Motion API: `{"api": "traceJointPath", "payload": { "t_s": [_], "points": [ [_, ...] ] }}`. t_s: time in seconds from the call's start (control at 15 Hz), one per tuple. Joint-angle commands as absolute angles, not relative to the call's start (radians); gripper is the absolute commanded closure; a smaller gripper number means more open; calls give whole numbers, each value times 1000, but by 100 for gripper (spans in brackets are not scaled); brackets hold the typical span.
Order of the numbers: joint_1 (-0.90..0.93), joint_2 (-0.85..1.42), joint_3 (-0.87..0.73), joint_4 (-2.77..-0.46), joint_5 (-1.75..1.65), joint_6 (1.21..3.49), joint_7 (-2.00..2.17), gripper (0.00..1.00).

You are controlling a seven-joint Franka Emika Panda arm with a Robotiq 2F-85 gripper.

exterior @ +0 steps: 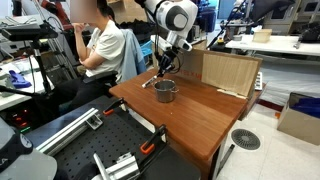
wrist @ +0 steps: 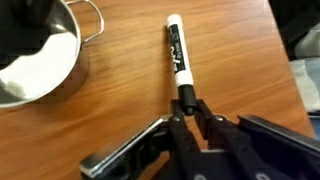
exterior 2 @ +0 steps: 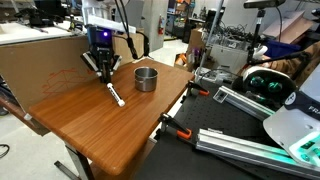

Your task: Take the marker from the silver pot and place it on the table

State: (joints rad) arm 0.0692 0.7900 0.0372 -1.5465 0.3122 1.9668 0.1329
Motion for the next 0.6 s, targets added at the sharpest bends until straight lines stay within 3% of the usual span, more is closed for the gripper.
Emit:
{"api": "traceJointPath", "payload": {
  "t_s": [0.0,0.27,0.33,0.4,0.53],
  "points": [
    [84,867,26,-1479,263,1987,171,95],
    [101,898,21,-1463,221,2031,198,95],
    [109,894,17,-1467,211,2040,215,55],
    [110,894,18,-1464,206,2032,224,53],
    [111,896,22,-1457,202,2024,235,39]
  ]
}}
